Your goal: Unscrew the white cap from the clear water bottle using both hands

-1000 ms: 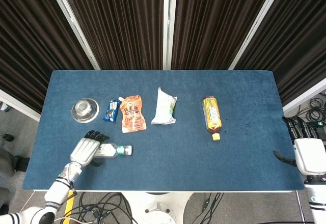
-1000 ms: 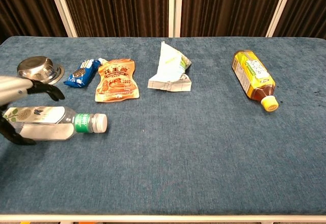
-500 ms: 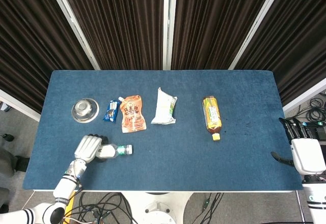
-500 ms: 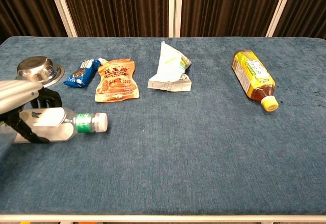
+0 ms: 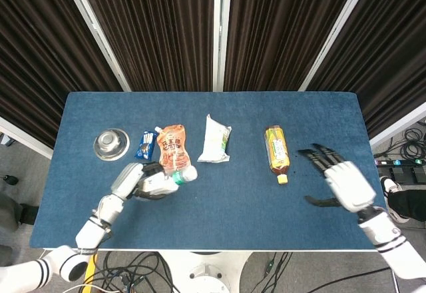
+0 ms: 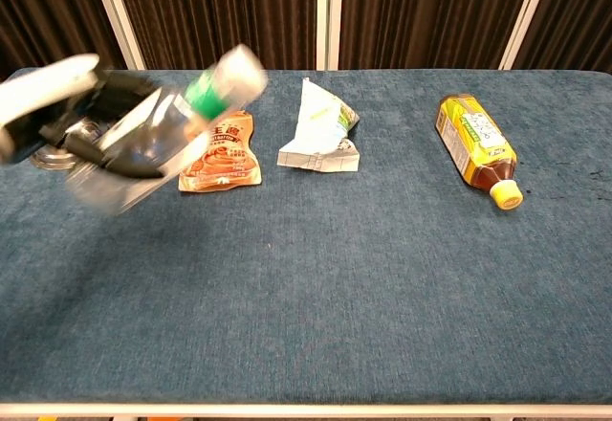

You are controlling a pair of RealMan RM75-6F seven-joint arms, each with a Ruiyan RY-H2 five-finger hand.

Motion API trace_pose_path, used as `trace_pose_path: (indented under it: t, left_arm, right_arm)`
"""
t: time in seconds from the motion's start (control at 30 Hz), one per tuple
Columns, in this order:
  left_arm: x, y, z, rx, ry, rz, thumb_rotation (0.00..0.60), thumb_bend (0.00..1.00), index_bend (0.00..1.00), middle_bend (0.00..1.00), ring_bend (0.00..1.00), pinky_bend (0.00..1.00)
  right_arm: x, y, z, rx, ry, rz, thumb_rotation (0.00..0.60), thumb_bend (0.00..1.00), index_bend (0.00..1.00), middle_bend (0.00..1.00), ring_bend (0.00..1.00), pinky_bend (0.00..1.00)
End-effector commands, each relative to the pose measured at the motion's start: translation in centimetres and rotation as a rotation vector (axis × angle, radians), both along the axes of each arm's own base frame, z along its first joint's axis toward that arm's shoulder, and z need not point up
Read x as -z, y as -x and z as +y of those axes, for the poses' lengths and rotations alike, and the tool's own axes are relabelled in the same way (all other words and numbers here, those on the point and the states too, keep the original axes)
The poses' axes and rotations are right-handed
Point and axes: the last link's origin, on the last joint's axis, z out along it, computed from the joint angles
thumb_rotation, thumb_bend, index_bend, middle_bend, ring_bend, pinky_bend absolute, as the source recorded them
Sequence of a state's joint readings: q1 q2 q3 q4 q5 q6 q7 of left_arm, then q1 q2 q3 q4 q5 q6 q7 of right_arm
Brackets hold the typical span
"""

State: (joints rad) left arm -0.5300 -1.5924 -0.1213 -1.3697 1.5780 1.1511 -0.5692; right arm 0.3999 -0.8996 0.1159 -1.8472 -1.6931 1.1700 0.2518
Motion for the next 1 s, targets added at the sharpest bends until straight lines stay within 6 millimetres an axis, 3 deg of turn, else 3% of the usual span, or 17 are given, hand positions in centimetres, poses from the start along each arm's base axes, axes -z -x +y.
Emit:
trace_pose_path:
  t: [0.03,0.2,0.4,0.6,1.0]
  left_arm:
    - [0.7,-4.3,0.8,0.147,-0.005,-0.111,0.600,0.18,0.63,0.60,0.55,0.57]
    - [2.2,-7.1,0.9,0.214,-0.001,-0.140,0.600,0.18,0.63,0.60,0.55,0.56]
    - [3.6,-8.6,1.1,0.256,-0.024,-0.090,0.600,0.18,0.63,0.60,0.55,0.56]
    - [3.8,-8.8,1.7,0.209,0.004,-0.101,0.600,0.18,0.63,0.60,0.55,0.56]
    - [3.3,-8.7,2.2,0.174,0.008,-0.104,0.600,0.18,0.63,0.60,0.55,0.55]
  right_arm:
    - [1.0,-5.2,-1.2,-0.094,-0.151,-0.037,0.600,0.07,0.14,0.15,0.04,0.13]
    - [1.7,-9.5,-3.0,-0.130,-0.204,-0.008,0.600,0.07,0.18,0.13,0.00,0.09]
    - [2.4,-12.3,-3.3,-0.139,-0.236,0.020,0.600,0.08,0.21,0.13,0.00,0.07]
    - [3.3,-12.8,-2.9,-0.128,-0.261,0.054,0.600,0.08,0.24,0.13,0.00,0.06]
    - [4.0,-11.8,-3.5,-0.098,-0.228,0.084,0.600,0.08,0.25,0.12,0.00,0.04]
